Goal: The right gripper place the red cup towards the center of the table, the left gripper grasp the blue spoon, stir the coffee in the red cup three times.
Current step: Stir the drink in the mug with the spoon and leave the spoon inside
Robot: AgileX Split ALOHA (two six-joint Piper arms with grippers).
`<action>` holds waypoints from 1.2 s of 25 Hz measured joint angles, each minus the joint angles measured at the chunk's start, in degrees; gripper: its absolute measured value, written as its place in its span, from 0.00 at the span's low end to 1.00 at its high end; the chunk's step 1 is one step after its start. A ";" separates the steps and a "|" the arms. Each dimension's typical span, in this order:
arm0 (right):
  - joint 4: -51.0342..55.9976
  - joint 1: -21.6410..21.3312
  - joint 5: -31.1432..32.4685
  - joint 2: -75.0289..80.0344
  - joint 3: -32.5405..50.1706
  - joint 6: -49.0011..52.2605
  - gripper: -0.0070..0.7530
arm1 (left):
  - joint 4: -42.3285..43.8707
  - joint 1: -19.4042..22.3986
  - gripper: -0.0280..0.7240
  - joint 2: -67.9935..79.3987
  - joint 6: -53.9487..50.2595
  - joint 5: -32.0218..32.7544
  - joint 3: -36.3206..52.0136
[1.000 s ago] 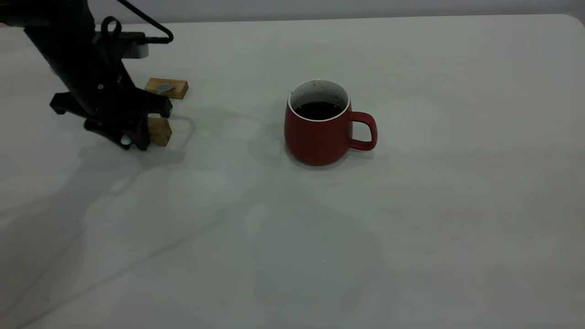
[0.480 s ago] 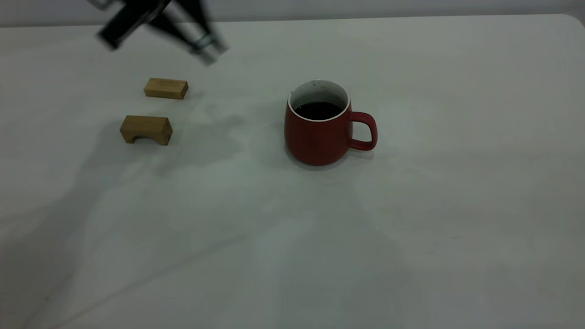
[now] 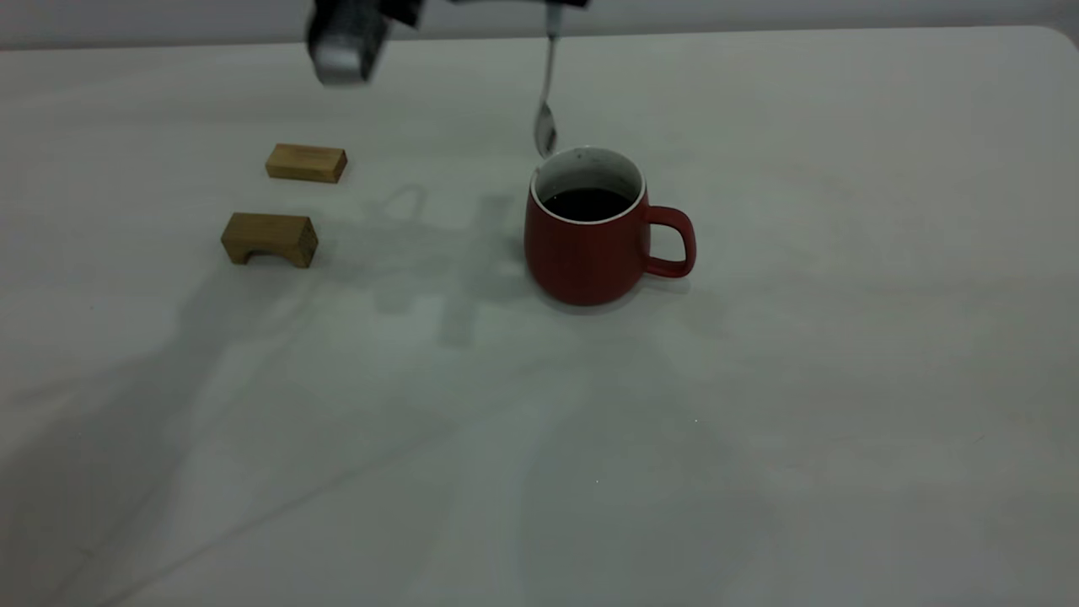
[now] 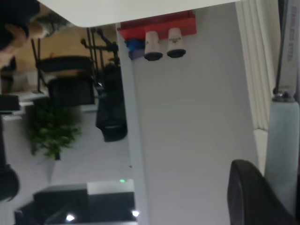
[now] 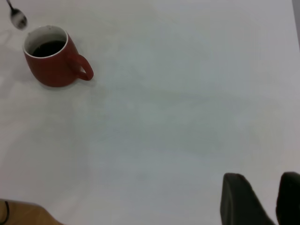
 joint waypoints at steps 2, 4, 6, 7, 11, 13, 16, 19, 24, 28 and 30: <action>0.00 0.00 0.00 0.00 0.00 0.00 0.32 | -2.22 -0.45 0.24 2.20 1.70 -0.80 0.00; 0.00 0.00 0.00 0.00 0.00 0.00 0.32 | -4.42 -1.01 0.24 4.47 4.95 -1.56 0.00; 0.00 0.00 0.00 0.00 0.00 0.00 0.32 | -7.50 -1.46 0.24 7.23 9.03 -2.39 0.00; 0.00 0.00 0.00 0.00 0.00 0.02 0.32 | -8.97 -1.57 0.24 8.42 10.96 -2.67 0.00; 0.00 0.00 0.00 0.00 0.00 0.02 0.32 | -16.72 -1.96 0.24 13.22 20.17 -4.32 0.00; 0.00 0.00 0.00 0.00 0.00 0.02 0.32 | -19.89 -1.97 0.24 15.25 21.73 -4.32 -0.12; 0.00 0.00 0.00 0.00 0.00 0.02 0.32 | -21.10 -1.97 0.24 17.21 14.89 -1.68 -0.47; 0.00 0.00 0.00 0.00 0.00 0.02 0.32 | -18.43 -2.02 0.24 17.33 7.30 -0.64 -0.52; 0.00 0.00 0.00 0.00 0.00 0.02 0.32 | -13.22 -2.02 0.24 14.72 13.92 -6.05 -1.37; 0.00 0.00 0.00 0.00 0.00 0.02 0.32 | -14.16 -1.97 0.23 14.81 18.85 -7.17 -1.93; 0.00 0.00 0.00 0.00 0.00 0.02 0.32 | -14.59 -1.97 0.23 15.11 17.57 -5.16 -1.93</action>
